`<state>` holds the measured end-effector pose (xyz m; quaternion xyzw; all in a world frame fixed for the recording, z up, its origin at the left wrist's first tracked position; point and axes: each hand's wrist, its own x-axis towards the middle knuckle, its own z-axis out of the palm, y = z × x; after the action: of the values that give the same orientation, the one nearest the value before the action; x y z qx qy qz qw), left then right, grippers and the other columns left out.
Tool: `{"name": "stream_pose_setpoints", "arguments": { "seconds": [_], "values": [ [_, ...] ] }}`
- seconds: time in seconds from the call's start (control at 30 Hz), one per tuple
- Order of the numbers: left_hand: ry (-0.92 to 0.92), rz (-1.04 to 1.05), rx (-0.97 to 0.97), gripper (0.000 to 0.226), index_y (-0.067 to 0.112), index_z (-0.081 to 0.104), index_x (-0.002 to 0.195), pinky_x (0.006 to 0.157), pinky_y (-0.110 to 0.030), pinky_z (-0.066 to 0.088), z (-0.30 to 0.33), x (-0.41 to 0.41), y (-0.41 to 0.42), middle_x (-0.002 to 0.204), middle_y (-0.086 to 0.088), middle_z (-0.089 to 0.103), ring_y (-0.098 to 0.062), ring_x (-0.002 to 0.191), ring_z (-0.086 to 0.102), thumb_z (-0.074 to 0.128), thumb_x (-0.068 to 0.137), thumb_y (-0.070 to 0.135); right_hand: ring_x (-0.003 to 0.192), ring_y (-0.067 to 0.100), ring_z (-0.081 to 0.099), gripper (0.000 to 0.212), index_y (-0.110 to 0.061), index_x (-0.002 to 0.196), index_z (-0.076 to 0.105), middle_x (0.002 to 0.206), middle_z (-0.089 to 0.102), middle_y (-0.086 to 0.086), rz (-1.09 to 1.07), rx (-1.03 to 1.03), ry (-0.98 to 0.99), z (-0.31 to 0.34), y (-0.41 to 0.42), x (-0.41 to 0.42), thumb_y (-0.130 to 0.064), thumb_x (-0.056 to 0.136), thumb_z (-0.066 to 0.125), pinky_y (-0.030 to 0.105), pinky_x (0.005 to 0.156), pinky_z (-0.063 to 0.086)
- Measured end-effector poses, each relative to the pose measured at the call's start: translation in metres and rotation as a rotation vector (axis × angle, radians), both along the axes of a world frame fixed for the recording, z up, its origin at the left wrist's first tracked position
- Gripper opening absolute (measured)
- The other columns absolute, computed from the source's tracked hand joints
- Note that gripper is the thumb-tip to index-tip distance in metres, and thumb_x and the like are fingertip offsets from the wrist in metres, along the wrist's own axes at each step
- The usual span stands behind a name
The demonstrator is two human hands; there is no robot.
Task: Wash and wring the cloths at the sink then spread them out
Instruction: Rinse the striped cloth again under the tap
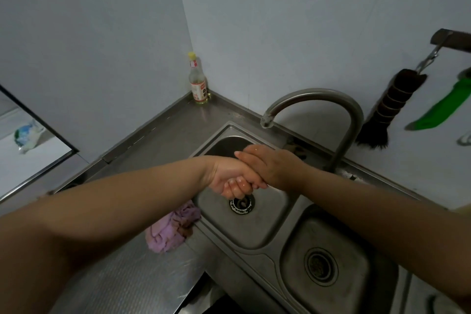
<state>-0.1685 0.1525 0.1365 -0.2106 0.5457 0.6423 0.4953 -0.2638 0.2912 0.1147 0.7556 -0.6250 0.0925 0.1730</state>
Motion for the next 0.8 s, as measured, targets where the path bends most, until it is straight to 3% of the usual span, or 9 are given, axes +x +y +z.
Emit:
{"name": "stream_pose_setpoints", "arguments": {
  "seconds": [0.13,0.2,0.27,0.33,0.47,0.53,0.6,0.67,0.8],
  "values": [
    [-0.022,0.155,-0.218,0.023,0.018,0.051,0.075,0.031,-0.012,0.019,-0.013,0.001,0.018,0.041,0.010,0.035,-0.001,0.031,0.027,0.054,0.097,0.023,0.049,0.018,0.058,0.022,-0.006,0.095,0.060,0.069,0.061,0.006,0.026,0.104,0.187,0.011,-0.006,-0.008,-0.023,0.082,0.062,0.023,0.038,0.036],
    [0.077,0.256,-0.537,0.020,0.016,0.051,0.076,0.034,-0.016,0.027,-0.020,-0.009,0.030,0.048,0.004,0.040,-0.007,0.037,0.036,0.055,0.095,0.017,0.064,0.024,0.064,0.022,-0.007,0.101,0.054,0.079,0.064,0.008,-0.115,0.357,0.187,0.020,-0.012,-0.003,-0.026,0.090,0.055,0.029,0.049,0.039],
    [0.279,0.110,-0.910,0.013,0.008,0.060,0.102,0.057,-0.024,0.047,-0.026,-0.014,0.037,0.077,-0.005,0.058,-0.019,0.070,0.060,0.050,0.096,0.014,0.084,0.025,0.065,0.022,-0.008,0.111,0.051,0.096,0.065,0.008,-0.286,0.540,0.136,0.019,-0.020,0.001,-0.023,0.096,0.044,0.030,0.061,0.039],
    [0.473,0.012,-1.172,0.032,0.005,0.049,0.125,0.074,-0.031,0.047,-0.034,-0.013,0.034,0.109,-0.010,0.062,-0.026,0.097,0.062,0.047,0.096,0.015,0.092,0.025,0.064,0.022,-0.009,0.111,0.056,0.103,0.065,0.007,-0.381,0.565,0.059,0.014,-0.025,0.004,-0.018,0.096,0.042,0.029,0.066,0.039],
    [0.669,-0.116,-1.392,0.039,0.006,0.035,0.127,0.057,-0.034,0.040,-0.036,-0.005,0.026,0.084,-0.006,0.055,-0.023,0.074,0.055,0.049,0.091,0.015,0.088,0.026,0.063,0.022,-0.009,0.101,0.060,0.096,0.067,0.009,-0.512,0.605,-0.269,-0.001,-0.028,0.004,-0.014,0.092,0.041,0.031,0.066,0.041],
    [0.768,-0.271,-1.484,0.040,0.006,0.034,0.127,0.056,-0.035,0.038,-0.035,-0.008,0.021,0.085,-0.007,0.059,-0.023,0.069,0.053,0.050,0.091,0.016,0.086,0.029,0.063,0.023,-0.006,0.102,0.059,0.094,0.066,0.012,-0.550,0.601,-0.418,-0.006,-0.029,0.004,-0.015,0.091,0.041,0.032,0.067,0.043],
    [0.852,-0.389,-1.512,0.040,0.006,0.034,0.127,0.057,-0.035,0.037,-0.031,-0.011,0.017,0.091,-0.010,0.064,-0.026,0.071,0.055,0.050,0.092,0.016,0.086,0.030,0.062,0.021,-0.005,0.100,0.058,0.091,0.065,0.013,-0.561,0.608,-0.528,-0.010,-0.029,0.003,-0.016,0.091,0.043,0.032,0.070,0.043],
    [0.920,-0.500,-1.544,0.036,0.006,0.038,0.125,0.058,-0.035,0.036,-0.028,-0.011,0.016,0.093,-0.011,0.066,-0.029,0.077,0.061,0.050,0.093,0.016,0.082,0.029,0.058,0.012,-0.008,0.082,0.056,0.080,0.059,0.010,-0.563,0.614,-0.632,-0.013,-0.028,0.004,-0.012,0.089,0.047,0.031,0.068,0.042],
    [0.996,-0.628,-1.575,0.025,0.009,0.046,0.118,0.060,-0.036,0.039,-0.024,-0.010,0.016,0.092,-0.010,0.067,-0.031,0.083,0.063,0.047,0.095,0.017,0.078,0.027,0.053,0.025,-0.013,0.063,0.044,0.080,0.054,0.015,-0.580,0.592,-0.791,-0.015,-0.023,0.013,-0.003,0.084,0.053,0.030,0.064,0.037]
  ]
}}
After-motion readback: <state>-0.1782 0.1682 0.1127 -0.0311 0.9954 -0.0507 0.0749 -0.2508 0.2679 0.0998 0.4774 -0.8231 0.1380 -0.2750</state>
